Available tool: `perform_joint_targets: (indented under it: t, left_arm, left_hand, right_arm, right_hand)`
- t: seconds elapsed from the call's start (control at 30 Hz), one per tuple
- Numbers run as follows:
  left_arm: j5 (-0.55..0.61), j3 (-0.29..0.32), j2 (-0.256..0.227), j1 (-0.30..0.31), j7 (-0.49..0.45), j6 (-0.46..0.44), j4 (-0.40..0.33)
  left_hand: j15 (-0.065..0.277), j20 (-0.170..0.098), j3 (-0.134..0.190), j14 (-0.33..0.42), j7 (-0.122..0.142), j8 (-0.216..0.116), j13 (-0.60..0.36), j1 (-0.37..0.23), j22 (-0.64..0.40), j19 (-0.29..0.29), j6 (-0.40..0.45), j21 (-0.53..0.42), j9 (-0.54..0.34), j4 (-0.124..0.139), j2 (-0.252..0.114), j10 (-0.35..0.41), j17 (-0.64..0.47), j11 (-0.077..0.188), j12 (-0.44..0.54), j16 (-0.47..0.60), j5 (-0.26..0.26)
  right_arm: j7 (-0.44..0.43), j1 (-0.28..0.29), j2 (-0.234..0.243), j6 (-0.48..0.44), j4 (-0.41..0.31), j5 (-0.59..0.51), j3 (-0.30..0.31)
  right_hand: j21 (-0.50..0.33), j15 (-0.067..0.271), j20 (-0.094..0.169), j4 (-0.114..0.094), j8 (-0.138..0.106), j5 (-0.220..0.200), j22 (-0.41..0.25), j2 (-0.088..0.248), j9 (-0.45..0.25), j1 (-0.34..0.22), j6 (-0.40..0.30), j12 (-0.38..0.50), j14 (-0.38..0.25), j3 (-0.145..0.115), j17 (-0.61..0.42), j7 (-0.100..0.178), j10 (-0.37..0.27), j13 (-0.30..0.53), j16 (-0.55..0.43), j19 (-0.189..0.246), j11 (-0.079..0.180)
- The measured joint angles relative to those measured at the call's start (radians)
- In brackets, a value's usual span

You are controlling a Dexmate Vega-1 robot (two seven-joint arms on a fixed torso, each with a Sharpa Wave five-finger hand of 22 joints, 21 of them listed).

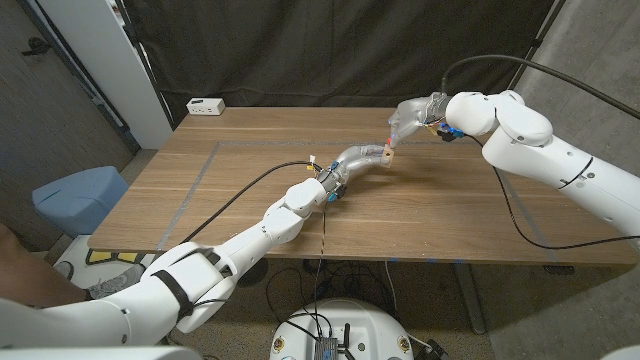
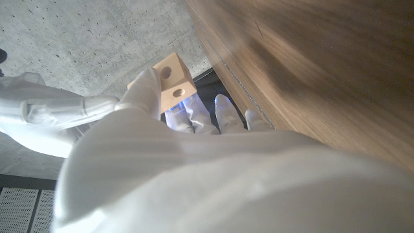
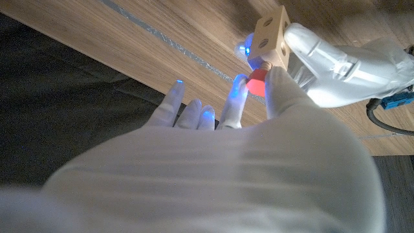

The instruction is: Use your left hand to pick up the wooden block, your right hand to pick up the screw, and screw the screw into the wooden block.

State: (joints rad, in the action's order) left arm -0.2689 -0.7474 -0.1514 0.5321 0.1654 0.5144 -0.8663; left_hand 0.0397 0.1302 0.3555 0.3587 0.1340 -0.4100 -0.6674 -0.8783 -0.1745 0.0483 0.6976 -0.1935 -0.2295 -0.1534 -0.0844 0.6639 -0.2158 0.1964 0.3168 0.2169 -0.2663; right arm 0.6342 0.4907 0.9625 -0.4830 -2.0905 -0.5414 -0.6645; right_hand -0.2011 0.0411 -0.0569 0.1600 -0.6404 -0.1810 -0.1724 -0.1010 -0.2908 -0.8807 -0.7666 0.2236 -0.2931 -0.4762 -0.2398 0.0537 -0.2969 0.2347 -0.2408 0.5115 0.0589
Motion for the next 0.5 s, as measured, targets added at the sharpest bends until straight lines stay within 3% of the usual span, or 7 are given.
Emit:
perform_joint_targets:
  t: [0.5]
  left_arm:
    - [0.002, -0.001, -0.009, 0.01, -0.004, -0.012, -0.023]
  left_hand:
    - [0.0, 0.0, 0.0, 0.0, 0.0, 0.0, 0.0, 0.0, 0.0, 0.0, 0.0, 0.0, -0.001, 0.0, 0.0, 0.0, 0.0, 0.0, 0.0, 0.0, 0.001]
  right_arm:
    - [-0.009, 0.02, 0.006, -0.016, -0.021, -0.01, 0.006]
  right_hand:
    - [0.0, 0.0, 0.001, -0.007, -0.022, 0.0, 0.0, 0.008, -0.004, 0.0, -0.029, 0.006, -0.011, 0.007, -0.005, -0.004, -0.024, 0.0, -0.004, 0.012, 0.002]
